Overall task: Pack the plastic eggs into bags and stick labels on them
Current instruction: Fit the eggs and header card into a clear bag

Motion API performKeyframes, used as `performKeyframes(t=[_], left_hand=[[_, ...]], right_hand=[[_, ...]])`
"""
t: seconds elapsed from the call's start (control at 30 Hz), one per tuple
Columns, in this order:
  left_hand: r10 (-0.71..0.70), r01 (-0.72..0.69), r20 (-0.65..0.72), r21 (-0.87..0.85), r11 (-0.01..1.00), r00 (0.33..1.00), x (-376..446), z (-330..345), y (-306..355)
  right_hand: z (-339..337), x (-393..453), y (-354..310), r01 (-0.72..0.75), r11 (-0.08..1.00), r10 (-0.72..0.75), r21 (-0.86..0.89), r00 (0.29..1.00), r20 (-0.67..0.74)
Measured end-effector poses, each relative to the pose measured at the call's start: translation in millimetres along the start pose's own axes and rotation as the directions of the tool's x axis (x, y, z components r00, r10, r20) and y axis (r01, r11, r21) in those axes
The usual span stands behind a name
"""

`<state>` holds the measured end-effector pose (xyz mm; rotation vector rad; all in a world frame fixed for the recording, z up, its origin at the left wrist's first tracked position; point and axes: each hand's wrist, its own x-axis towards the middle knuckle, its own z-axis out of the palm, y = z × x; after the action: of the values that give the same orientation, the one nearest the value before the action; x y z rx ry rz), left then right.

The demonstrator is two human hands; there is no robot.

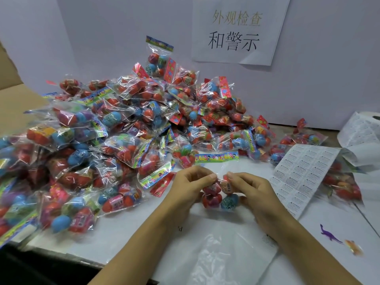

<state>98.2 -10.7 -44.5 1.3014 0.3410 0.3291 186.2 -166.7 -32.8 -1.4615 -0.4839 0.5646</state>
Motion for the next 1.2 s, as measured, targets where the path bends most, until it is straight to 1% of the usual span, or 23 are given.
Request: performKeyframes(t=[0.13, 0.23, 0.33, 0.5, 0.63, 0.7, 0.8, 0.9, 1.2], left_hand=[[-0.019, 0.018, -0.022, -0.068, 0.998, 1.0, 0.8, 1.1, 1.5], [-0.008, 0.005, -0.034, -0.089, 0.996, 0.999, 1.7, -0.2, 3.6], [-0.012, 0.006, -0.054, -0.115, 0.993, 0.998, 1.1, 0.1, 4.4], [-0.021, 0.018, -0.03, -0.091, 0.996, 0.999, 2.4, -0.2, 3.5], [-0.018, 0.019, 0.007, -0.12, 0.993, 1.0, 0.6, 0.7, 4.9], [-0.01, 0.014, 0.04, -0.098, 0.995, 0.999, 0.4, 0.2, 3.1], [-0.001, 0.002, 0.015, -0.07, 0.998, 1.0, 1.7, -0.4, -0.5], [0.009, -0.01, -0.014, -0.104, 0.995, 1.0, 2.4, -0.2, -0.5], [-0.004, 0.003, -0.005, -0.081, 0.997, 1.0, 5.1, -3.7, -3.2]], right_hand=[[1.2, -0.6, -1.7, 0.0, 1.0, 0.001, 0.025, 0.999, -0.048], [1.2, -1.3, -3.3, -0.009, 0.999, 0.014, 0.051, 0.996, -0.092], [2.2, -1.6, -4.3, 0.009, 1.0, -0.005, 0.03, 0.993, -0.118], [3.4, -1.8, -5.7, 0.023, 0.999, -0.018, 0.028, 0.988, -0.152], [1.6, -1.3, -3.6, 0.0, 1.0, 0.005, 0.028, 0.987, -0.163], [0.4, -0.8, -2.6, -0.011, 0.999, 0.017, 0.037, 0.986, -0.163], [-0.6, -0.5, -1.1, -0.028, 0.998, 0.037, 0.062, 0.989, -0.145], [0.5, 0.0, -0.8, -0.022, 0.997, 0.032, 0.074, 0.991, -0.128], [-0.6, 1.6, 1.1, -0.022, 0.996, 0.031, 0.083, 0.993, -0.113]])
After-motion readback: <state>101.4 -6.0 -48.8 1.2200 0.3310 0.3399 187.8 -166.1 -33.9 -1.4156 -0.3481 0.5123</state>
